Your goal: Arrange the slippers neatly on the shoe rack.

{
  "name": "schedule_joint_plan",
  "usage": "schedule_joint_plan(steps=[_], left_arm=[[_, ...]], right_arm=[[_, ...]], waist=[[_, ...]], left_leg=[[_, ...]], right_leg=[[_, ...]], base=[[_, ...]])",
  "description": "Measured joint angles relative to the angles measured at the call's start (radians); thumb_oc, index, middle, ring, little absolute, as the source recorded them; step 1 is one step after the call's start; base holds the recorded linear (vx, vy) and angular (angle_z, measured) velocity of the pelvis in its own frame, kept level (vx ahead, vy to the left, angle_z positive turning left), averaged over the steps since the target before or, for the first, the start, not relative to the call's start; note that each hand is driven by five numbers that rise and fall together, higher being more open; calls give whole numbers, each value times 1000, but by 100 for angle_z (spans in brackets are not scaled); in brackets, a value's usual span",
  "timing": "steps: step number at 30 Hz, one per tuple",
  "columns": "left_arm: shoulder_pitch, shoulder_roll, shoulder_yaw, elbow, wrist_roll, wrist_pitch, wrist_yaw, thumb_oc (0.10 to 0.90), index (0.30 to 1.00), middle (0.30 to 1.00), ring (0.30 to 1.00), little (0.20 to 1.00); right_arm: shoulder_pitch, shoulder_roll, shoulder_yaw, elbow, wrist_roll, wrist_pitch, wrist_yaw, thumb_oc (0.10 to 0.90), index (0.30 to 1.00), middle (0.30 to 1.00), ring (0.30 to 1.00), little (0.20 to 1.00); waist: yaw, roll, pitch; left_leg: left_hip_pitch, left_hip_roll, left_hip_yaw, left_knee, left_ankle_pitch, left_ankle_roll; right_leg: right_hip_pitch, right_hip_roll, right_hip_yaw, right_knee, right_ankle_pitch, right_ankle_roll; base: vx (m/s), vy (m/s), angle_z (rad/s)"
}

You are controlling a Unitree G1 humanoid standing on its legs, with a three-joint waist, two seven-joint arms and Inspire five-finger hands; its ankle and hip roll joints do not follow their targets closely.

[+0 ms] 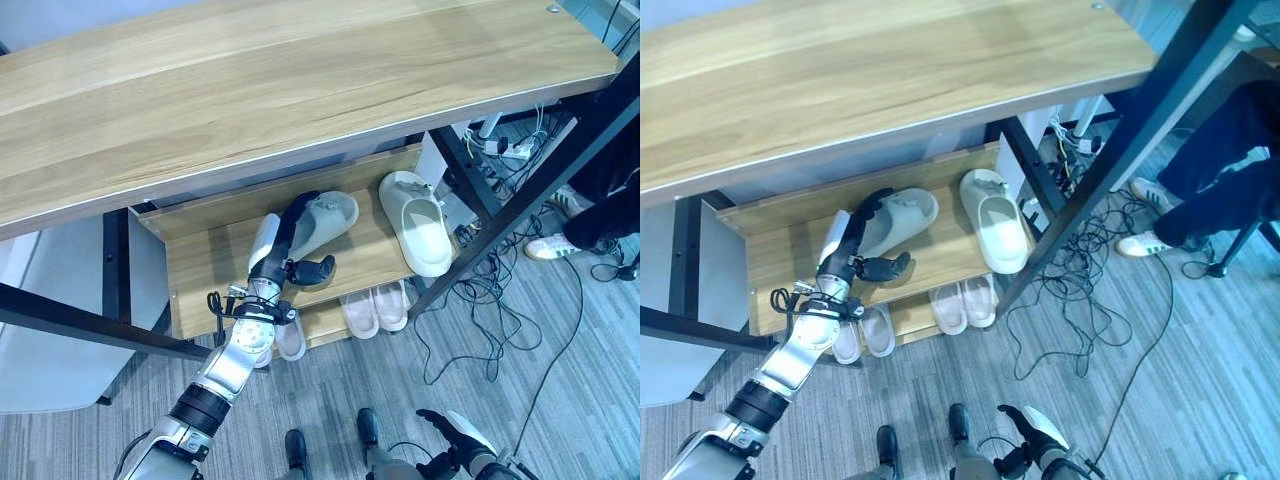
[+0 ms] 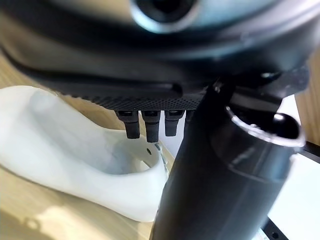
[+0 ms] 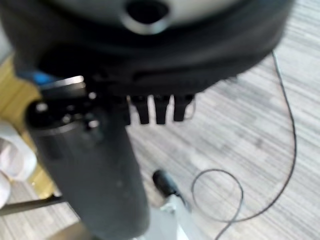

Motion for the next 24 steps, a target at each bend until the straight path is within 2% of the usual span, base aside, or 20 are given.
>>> schedule_joint_plan(steps=[11, 16, 18, 22, 24], left_arm=[[-22, -13, 1, 36, 6, 8, 42, 800, 900, 900, 900, 900], [-23, 54, -1, 22, 72, 8, 36, 800, 900, 900, 900, 900], [-18, 113, -7, -34, 98, 7, 11, 800, 900, 900, 900, 900], [-27, 148, -6, -76, 120, 4, -7, 800, 900, 900, 900, 900], [-34, 215, -17, -137, 159, -7, -27, 800, 900, 900, 900, 900]], right_arm=[[-3, 0, 2, -1, 0, 0, -1, 800, 900, 900, 900, 900], [-4, 0, 2, 0, 1, 0, -1, 800, 900, 900, 900, 900], [-5, -1, 2, 1, 1, 0, 0, 800, 900, 900, 900, 900], [-10, -2, 7, 0, 1, -2, 1, 800, 900, 900, 900, 900], [-15, -8, 20, 1, 1, -2, 2, 800, 900, 900, 900, 900]], waist=[[0, -1, 0], [1, -1, 0], [2, -1, 0], [11, -1, 0], [11, -1, 0]], left_leg=[[-13, 2, 6, 0, 2, 3], [-14, 2, 6, 0, 4, 6], [-14, 2, 4, 0, 4, 6], [-6, 1, 2, 0, 5, 6], [-6, 1, -1, 0, 7, 6]], right_leg=[[-18, 3, 11, 0, 11, 0], [-19, 3, 10, 0, 14, -1], [-16, 3, 8, 0, 14, -2], [-6, 1, 2, 0, 14, -1], [-5, 1, -1, 0, 14, -1]], base=[[-3, -3, -2], [0, 0, 0], [0, 5, 4], [-9, 8, 4], [-6, 2, 3]])
